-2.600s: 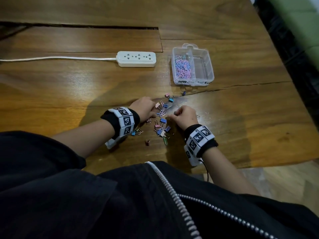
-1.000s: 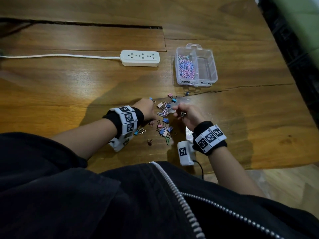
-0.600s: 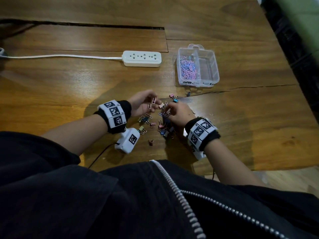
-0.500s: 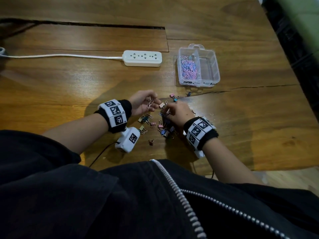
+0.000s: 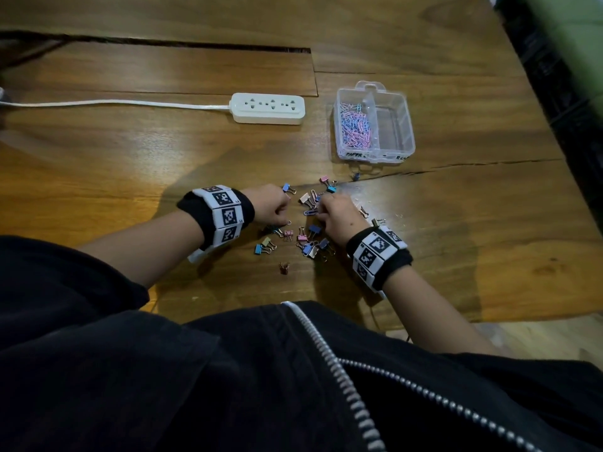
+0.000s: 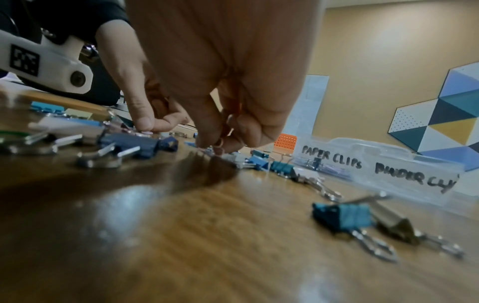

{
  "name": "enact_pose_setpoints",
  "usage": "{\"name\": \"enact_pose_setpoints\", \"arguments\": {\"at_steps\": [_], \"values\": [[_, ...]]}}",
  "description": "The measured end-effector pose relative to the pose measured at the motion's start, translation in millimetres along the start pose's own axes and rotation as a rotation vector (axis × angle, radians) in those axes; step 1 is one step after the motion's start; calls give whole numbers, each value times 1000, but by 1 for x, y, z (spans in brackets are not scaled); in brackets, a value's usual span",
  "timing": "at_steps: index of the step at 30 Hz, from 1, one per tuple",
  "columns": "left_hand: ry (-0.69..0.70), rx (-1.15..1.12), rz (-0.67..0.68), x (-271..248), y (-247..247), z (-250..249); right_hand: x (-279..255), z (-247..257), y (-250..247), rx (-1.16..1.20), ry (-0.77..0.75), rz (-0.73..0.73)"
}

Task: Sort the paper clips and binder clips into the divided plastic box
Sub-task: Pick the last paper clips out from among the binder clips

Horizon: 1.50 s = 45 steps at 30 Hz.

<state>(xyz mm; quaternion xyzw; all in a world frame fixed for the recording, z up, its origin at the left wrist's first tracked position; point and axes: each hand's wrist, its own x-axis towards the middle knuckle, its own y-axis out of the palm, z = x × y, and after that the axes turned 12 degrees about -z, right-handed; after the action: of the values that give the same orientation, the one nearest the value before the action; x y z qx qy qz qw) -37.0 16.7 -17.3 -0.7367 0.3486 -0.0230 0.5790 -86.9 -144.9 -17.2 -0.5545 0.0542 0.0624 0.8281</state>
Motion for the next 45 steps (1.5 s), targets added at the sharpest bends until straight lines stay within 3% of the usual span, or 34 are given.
{"name": "enact_pose_setpoints", "arguments": {"at_steps": [5, 11, 13, 15, 20, 23, 26, 30, 33, 40, 42, 45], "values": [[62, 27, -64, -5, 4, 3, 4, -7, -3, 261, 153, -64], [70, 52, -112, -7, 10, -2, 3, -6, -11, 1159, 619, -44], [37, 8, -106, -6, 9, -4, 3, -3, -11, 1094, 590, -7], [-54, -193, -114, -6, 5, -5, 2, 1, -8, 863, 440, 40], [-420, -1259, -105, -8, -4, 4, 7, 9, 1, 378, 197, 65], [-499, -1509, -54, -12, -9, 8, 10, 11, 1, 209, 107, 35], [-496, -1232, -27, -12, -11, 7, 12, 10, 4, 110, 56, 32], [-241, -539, -43, -11, -10, 11, 8, 5, 10, 30, 39, 45], [-100, -219, 15, -15, -14, 12, 2, 0, 4, 272, 160, 11], [-3, -51, 36, -20, -5, 6, 13, -25, -19, 1463, 677, -79], [-10, -60, 56, -20, 0, 5, 17, -25, -25, 1591, 710, -67], [-54, -59, 64, -22, 7, 3, 27, -20, -24, 1420, 711, -32]]}}
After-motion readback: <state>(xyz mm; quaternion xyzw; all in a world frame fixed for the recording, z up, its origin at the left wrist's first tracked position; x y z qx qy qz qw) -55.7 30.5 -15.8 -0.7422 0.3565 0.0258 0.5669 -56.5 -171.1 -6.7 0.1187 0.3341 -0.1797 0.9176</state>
